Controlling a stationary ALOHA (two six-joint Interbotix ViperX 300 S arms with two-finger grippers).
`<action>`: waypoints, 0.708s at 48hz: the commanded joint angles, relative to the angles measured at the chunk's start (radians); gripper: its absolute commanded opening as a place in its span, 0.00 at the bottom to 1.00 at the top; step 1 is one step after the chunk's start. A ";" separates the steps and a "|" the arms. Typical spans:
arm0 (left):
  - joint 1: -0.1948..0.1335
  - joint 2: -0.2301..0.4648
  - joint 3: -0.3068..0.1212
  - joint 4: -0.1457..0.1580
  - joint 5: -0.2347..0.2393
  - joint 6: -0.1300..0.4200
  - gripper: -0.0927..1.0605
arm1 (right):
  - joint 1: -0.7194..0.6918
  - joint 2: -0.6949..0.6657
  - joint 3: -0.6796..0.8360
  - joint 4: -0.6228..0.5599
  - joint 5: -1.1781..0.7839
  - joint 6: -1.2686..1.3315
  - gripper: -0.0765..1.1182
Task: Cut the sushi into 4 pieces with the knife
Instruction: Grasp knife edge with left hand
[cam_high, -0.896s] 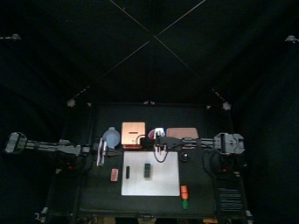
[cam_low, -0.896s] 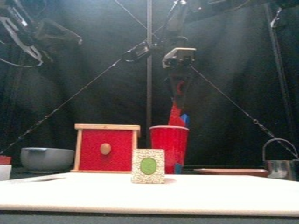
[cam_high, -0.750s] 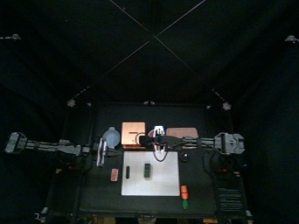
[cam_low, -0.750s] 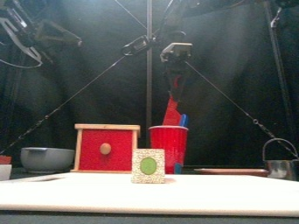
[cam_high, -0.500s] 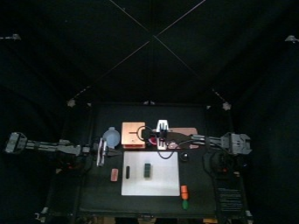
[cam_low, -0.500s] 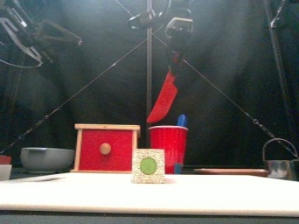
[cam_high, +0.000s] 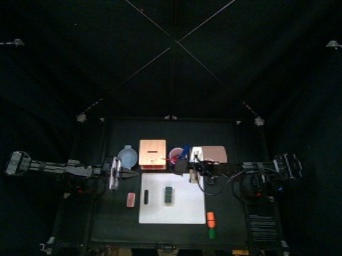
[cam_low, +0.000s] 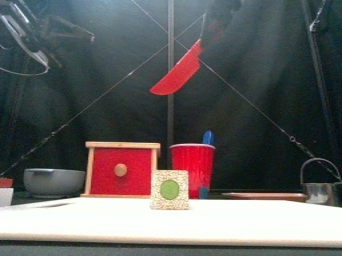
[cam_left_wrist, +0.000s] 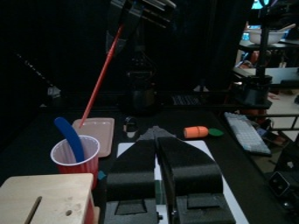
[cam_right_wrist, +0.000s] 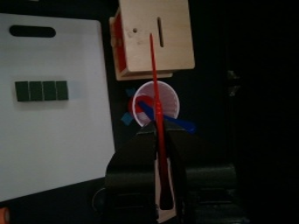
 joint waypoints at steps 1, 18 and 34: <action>0.002 0.003 -0.014 -0.005 -0.015 -0.002 0.44 | 0.005 -0.084 0.083 -0.006 -0.110 0.046 0.24; -0.005 0.044 -0.023 -0.009 -0.034 -0.003 0.66 | -0.003 -0.252 0.474 -0.009 -0.721 0.252 0.25; -0.014 0.186 -0.087 -0.006 -0.029 0.006 0.87 | -0.060 -0.249 0.695 0.023 -1.114 0.301 0.25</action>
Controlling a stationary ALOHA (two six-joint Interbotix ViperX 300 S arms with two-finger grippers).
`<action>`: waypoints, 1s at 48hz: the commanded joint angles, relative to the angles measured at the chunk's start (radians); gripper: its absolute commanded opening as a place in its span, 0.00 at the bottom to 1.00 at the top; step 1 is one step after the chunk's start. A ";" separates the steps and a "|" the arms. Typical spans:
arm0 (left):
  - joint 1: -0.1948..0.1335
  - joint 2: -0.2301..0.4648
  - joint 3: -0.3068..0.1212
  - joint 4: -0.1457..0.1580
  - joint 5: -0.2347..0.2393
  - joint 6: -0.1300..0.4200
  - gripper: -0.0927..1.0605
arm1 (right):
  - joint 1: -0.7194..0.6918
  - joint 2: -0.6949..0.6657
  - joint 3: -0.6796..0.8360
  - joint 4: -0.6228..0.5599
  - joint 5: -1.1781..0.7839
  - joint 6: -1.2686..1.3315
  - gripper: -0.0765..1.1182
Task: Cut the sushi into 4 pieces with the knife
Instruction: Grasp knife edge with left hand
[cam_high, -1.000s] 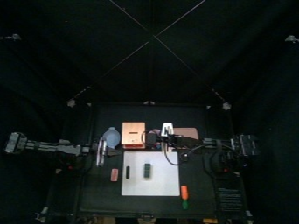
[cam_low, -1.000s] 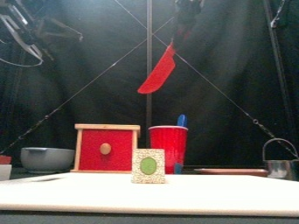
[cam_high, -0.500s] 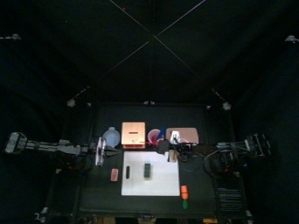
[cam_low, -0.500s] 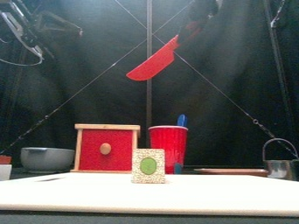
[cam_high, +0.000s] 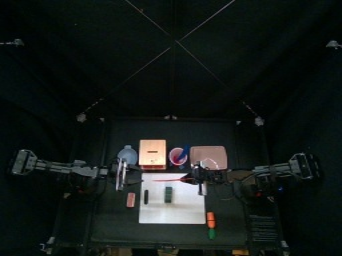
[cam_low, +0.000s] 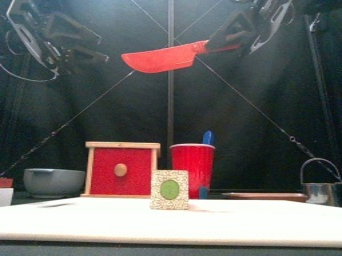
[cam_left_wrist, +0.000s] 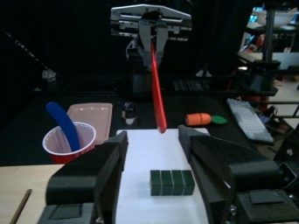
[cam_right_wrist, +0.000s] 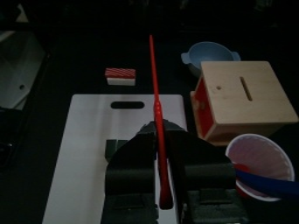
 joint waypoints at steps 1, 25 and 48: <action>-0.003 0.029 -0.046 0.006 -0.006 0.000 0.88 | -0.034 -0.006 0.031 0.020 -0.094 0.003 0.25; 0.031 0.219 -0.138 0.006 -0.011 0.002 0.89 | -0.114 0.023 0.072 0.032 -0.242 -0.006 0.25; 0.087 0.321 -0.184 0.005 -0.049 0.002 0.82 | -0.114 0.046 0.071 0.029 -0.242 -0.006 0.25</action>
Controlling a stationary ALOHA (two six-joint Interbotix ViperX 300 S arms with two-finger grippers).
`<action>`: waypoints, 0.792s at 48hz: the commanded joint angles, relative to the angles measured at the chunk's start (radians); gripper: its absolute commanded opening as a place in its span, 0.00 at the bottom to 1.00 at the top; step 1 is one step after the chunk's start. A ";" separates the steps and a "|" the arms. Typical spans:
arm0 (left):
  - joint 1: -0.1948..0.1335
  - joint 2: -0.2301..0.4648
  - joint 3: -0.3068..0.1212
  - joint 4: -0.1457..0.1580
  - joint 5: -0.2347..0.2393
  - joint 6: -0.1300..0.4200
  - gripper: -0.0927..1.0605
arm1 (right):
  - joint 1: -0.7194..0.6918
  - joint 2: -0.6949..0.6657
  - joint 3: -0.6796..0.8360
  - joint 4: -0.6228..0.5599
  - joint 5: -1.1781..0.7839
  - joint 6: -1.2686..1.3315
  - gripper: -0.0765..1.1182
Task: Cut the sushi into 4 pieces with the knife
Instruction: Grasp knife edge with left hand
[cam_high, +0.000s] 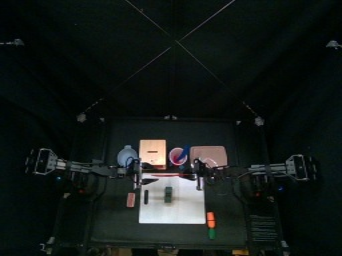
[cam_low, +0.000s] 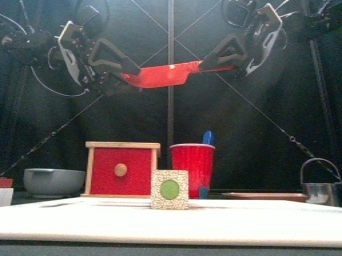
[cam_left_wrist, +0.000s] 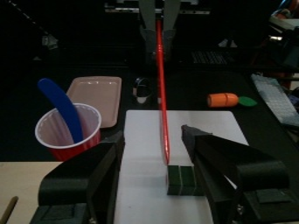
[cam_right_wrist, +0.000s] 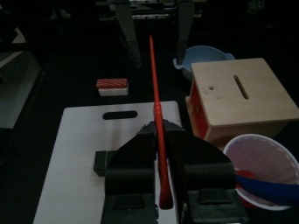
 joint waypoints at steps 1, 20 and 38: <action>0.008 0.000 -0.025 0.002 -0.017 0.002 0.81 | -0.005 -0.006 -0.014 -0.002 -0.009 0.000 0.25; 0.025 0.002 -0.018 0.031 -0.017 0.005 0.54 | -0.005 0.003 -0.015 0.003 -0.011 0.000 0.25; 0.031 0.002 0.015 0.184 -0.017 -0.002 0.23 | 0.015 0.106 -0.025 0.061 0.015 0.009 0.24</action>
